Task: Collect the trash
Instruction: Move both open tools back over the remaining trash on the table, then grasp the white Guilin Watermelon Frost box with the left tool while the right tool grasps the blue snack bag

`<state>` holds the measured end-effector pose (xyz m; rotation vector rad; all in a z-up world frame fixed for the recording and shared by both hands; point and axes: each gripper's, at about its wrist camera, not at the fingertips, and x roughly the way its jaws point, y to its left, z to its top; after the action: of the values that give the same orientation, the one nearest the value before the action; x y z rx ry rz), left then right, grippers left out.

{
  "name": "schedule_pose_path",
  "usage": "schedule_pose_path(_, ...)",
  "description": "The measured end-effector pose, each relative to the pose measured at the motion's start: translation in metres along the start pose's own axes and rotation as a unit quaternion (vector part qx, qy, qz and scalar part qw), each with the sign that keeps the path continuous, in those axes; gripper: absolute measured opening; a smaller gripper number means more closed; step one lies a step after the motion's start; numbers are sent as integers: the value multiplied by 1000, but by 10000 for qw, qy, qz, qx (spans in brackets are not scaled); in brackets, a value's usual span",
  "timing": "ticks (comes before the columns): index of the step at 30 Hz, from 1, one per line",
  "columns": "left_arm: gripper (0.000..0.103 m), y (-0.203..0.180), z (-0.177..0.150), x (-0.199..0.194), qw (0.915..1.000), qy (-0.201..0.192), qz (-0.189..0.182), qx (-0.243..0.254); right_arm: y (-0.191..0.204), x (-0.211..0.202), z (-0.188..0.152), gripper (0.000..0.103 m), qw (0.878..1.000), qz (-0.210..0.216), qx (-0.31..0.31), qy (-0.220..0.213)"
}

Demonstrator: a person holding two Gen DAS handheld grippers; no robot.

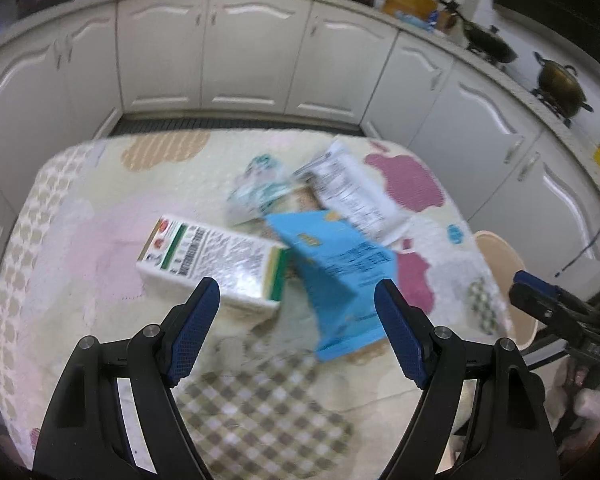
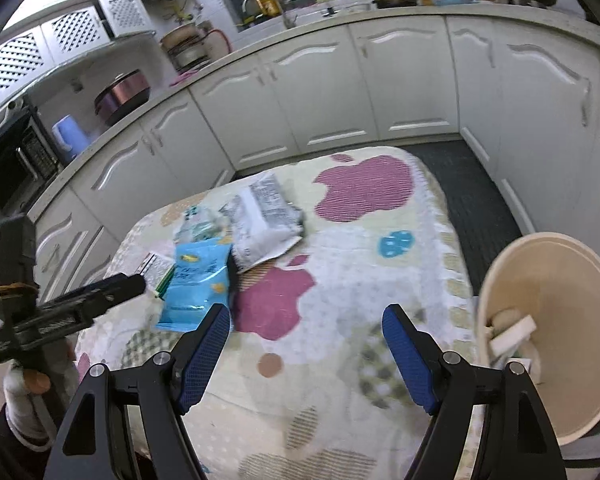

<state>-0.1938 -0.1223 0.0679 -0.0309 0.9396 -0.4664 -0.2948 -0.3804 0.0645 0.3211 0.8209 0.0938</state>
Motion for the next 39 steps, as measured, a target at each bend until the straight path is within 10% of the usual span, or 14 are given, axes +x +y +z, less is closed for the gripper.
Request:
schedule_pose_path(23,79,102,-8,-4,9906,143,1284,-441,41,31,1,77,9986,276,-346,297)
schedule_pose_path(32,79,112,11,-16,9924,18,321,-1186,71,57,6,80,9961,413,-604,489)
schedule_pose_path(39,79,95,31,22,9916,228,407,-1206,84,84,20,86,9956,376,-601,616)
